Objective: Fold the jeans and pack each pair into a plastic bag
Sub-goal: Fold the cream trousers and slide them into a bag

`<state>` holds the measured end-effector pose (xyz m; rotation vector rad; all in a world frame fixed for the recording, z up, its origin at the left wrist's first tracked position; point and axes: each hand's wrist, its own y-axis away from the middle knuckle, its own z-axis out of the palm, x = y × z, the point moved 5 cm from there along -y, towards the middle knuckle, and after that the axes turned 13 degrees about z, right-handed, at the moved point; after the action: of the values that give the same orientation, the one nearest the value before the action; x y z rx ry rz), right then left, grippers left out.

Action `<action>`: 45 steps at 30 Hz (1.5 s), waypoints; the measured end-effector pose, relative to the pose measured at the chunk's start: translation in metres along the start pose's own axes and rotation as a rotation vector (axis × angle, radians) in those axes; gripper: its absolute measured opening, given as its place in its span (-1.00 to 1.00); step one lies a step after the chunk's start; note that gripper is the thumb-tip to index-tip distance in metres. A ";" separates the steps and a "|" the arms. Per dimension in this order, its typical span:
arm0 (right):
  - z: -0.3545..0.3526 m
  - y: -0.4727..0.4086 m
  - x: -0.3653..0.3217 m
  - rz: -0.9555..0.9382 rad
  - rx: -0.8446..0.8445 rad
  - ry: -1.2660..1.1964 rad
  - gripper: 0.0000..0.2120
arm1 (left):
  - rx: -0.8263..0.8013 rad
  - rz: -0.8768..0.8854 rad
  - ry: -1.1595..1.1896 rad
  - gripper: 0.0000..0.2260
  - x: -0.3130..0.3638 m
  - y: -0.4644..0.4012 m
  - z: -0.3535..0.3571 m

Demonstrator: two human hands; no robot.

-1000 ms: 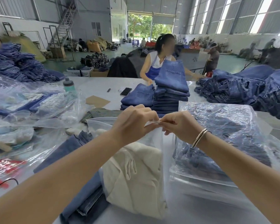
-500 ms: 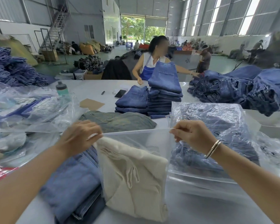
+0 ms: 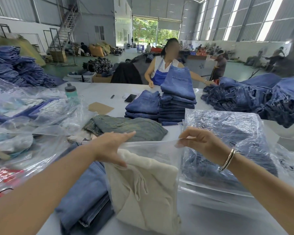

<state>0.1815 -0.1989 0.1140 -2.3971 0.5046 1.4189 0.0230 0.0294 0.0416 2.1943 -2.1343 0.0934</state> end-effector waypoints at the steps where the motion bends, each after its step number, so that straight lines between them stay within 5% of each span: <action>1: 0.000 0.001 0.003 0.016 -0.011 0.007 -0.79 | -0.086 -0.011 -0.050 0.02 0.003 -0.008 0.010; 9: 0.002 0.005 0.032 0.192 -0.064 0.111 -0.88 | -0.230 0.138 -0.419 -0.67 0.029 -0.028 0.056; 12: 0.022 0.005 0.040 0.345 -0.099 0.349 -0.31 | -0.152 0.159 -0.344 -0.71 0.038 -0.021 0.041; 15: 0.056 0.002 0.039 0.294 -0.123 0.901 0.01 | -0.140 0.153 -0.192 -0.73 0.049 -0.017 0.010; 18: 0.082 -0.006 0.035 0.340 -0.301 0.856 0.12 | -0.158 0.090 -0.169 -0.70 0.059 -0.021 -0.034; 20: 0.083 -0.013 0.025 0.384 -0.295 0.678 -0.10 | -0.183 0.033 -0.192 -0.74 0.066 -0.027 -0.065; 22: 0.065 -0.024 0.000 0.257 -0.112 0.701 -0.70 | -0.213 -0.019 -0.239 -0.77 0.072 -0.036 -0.097; 23: 0.050 -0.031 -0.017 0.174 0.004 0.767 -0.78 | -0.216 -0.033 -0.256 -0.79 0.074 -0.040 -0.115; 26: -0.011 -0.042 -0.079 -0.053 0.331 1.030 -0.74 | -0.039 -0.013 -0.355 -0.84 0.090 -0.055 -0.189; 29: -0.088 -0.027 -0.143 -0.262 0.781 1.047 -0.72 | 0.362 0.028 -0.635 -0.76 0.120 -0.067 -0.267; 32: -0.149 0.005 -0.161 -0.408 1.062 1.073 -0.76 | 0.725 0.067 -0.603 -0.59 0.160 -0.089 -0.292; 38: -0.204 0.039 -0.036 -0.203 0.575 1.163 -0.55 | 0.582 0.191 -0.475 -0.50 0.201 -0.172 -0.150; 41: -0.204 0.055 0.076 0.370 0.038 1.324 -0.44 | 0.219 0.256 -0.269 -0.33 0.204 -0.203 -0.033; 43: -0.202 0.069 0.126 0.659 -0.270 1.222 -0.42 | 0.007 0.235 -0.075 -0.14 0.199 -0.213 0.028; 45: -0.204 0.067 0.143 0.688 -0.227 1.035 -0.46 | -0.024 0.230 0.054 -0.03 0.196 -0.223 0.055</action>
<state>0.3728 -0.3671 0.0763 -3.1845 1.5788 0.2304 0.2512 -0.1652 0.0032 1.9032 -2.3348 0.1383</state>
